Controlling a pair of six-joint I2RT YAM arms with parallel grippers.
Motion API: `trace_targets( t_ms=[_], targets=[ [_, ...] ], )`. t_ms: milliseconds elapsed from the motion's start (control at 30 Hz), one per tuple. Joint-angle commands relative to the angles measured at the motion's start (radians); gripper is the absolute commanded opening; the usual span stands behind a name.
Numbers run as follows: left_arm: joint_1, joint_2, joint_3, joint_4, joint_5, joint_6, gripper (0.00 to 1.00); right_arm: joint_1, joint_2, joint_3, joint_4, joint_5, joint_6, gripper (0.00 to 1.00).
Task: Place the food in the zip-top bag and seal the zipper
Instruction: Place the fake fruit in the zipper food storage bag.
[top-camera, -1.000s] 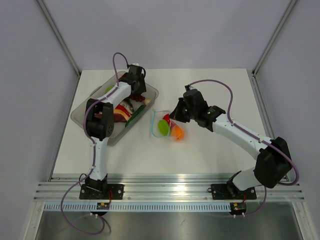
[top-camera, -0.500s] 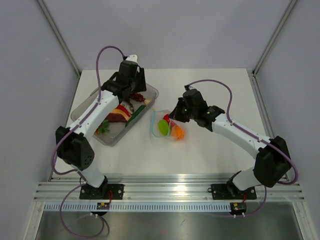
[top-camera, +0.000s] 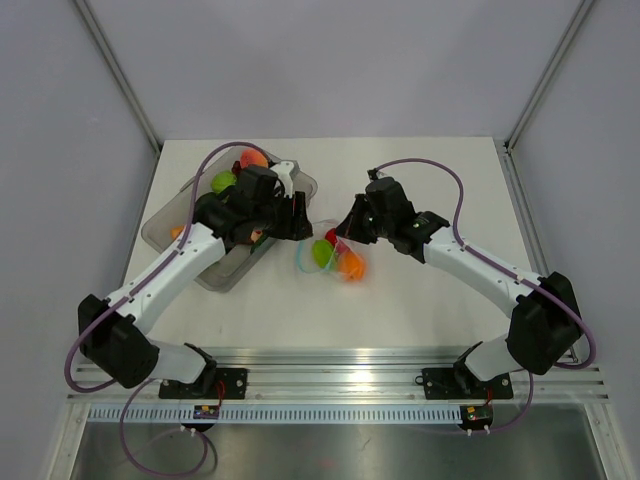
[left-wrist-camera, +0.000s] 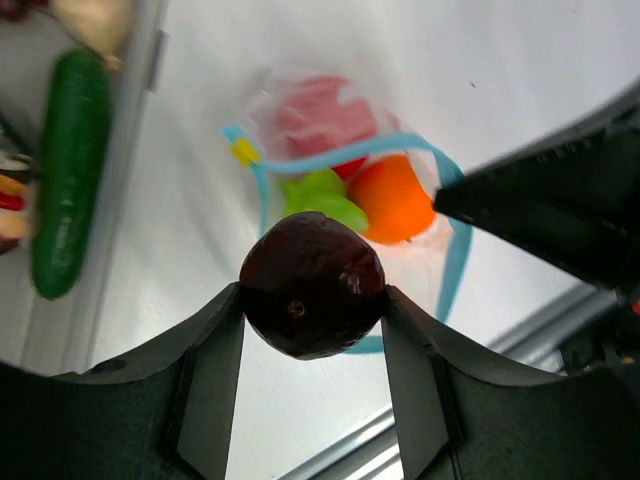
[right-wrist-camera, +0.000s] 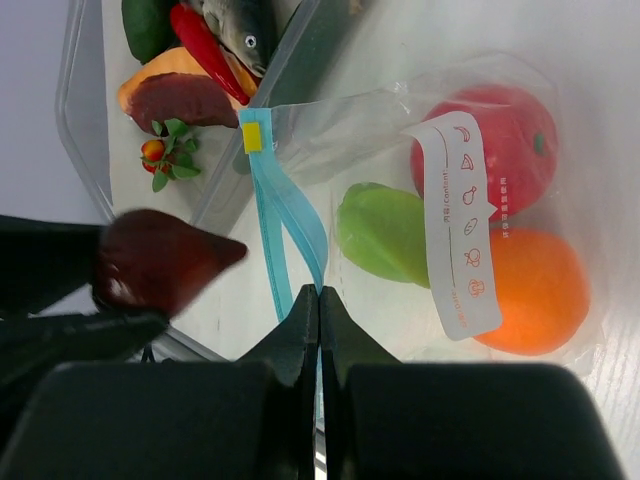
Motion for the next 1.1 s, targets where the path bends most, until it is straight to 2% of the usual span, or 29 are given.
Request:
trace_targets(
  t_ms=[0,333,433,467,500,567,600,633,733,800,933,967,1000,1067],
  targets=[
    [-0.003,-0.057,-0.067,0.089,0.177,-0.039,0.25,0.011,-0.004,0.02,0.06,-0.028,0.021,0.0],
    [-0.024,0.024,-0.11,0.232,0.228,-0.133,0.25,0.011,-0.034,0.013,0.06,-0.028,0.031,0.0],
    [-0.027,0.053,-0.107,0.262,0.239,-0.151,0.3,0.011,-0.046,0.008,0.052,-0.022,0.031,0.0],
    [-0.027,0.072,-0.099,0.267,0.247,-0.152,0.42,0.011,-0.053,0.007,0.053,-0.021,0.032,0.0],
    [-0.027,0.081,-0.092,0.26,0.254,-0.152,0.64,0.011,-0.056,0.004,0.05,-0.019,0.032,0.0],
    [-0.027,0.106,-0.064,0.217,0.271,-0.126,0.79,0.01,-0.065,-0.003,0.049,-0.013,0.034,0.0],
    [-0.027,0.109,-0.053,0.2,0.264,-0.115,0.9,0.011,-0.068,-0.004,0.047,-0.011,0.034,0.0],
    [-0.027,0.109,-0.047,0.181,0.256,-0.09,0.91,0.011,-0.071,-0.009,0.046,-0.008,0.032,0.0],
    [-0.027,0.087,-0.016,0.105,0.242,-0.049,0.91,0.011,-0.076,-0.009,0.041,-0.004,0.032,0.0],
    [-0.027,0.052,0.011,0.076,0.228,-0.03,0.88,0.011,-0.074,-0.01,0.041,-0.004,0.029,0.0],
    [-0.017,-0.014,0.027,0.031,0.162,-0.012,0.61,0.011,-0.074,-0.006,0.04,-0.005,0.028,0.0],
    [-0.009,-0.023,0.022,0.028,0.155,-0.02,0.51,0.011,-0.073,-0.004,0.041,-0.005,0.026,0.0],
    [0.0,-0.031,0.014,0.028,0.139,-0.029,0.47,0.011,-0.073,-0.004,0.041,-0.005,0.028,0.0],
    [0.04,-0.028,-0.018,0.028,0.136,-0.061,0.46,0.011,-0.068,-0.001,0.043,-0.008,0.026,0.0]
  ],
)
